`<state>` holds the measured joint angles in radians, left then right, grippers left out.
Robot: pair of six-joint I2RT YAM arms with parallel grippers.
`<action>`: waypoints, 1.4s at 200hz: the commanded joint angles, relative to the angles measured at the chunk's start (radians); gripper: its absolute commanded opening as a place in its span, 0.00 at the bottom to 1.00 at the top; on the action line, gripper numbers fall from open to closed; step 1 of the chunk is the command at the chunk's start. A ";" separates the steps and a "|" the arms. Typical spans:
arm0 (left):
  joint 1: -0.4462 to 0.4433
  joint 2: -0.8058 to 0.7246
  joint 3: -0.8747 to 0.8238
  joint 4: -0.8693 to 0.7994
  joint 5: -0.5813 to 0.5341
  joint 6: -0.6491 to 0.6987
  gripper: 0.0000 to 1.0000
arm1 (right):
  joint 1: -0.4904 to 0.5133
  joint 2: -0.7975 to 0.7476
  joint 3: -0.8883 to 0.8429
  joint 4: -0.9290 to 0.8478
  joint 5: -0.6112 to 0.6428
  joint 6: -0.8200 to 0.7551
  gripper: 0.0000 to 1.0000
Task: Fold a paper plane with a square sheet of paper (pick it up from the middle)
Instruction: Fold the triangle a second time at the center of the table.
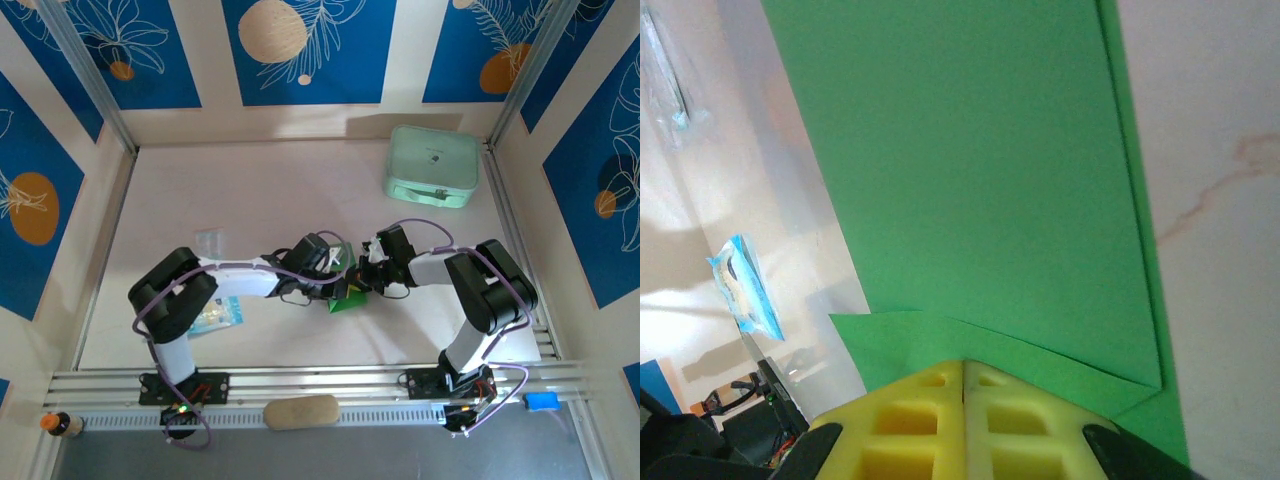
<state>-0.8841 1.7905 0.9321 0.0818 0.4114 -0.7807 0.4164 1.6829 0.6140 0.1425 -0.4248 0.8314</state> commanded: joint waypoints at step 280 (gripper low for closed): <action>-0.046 -0.065 -0.186 -0.035 0.040 -0.025 0.10 | -0.011 0.025 -0.041 -0.101 0.055 0.001 0.00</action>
<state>-0.9085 1.7618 0.7807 0.1383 0.4374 -0.8070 0.4114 1.6829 0.6128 0.1425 -0.4259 0.8307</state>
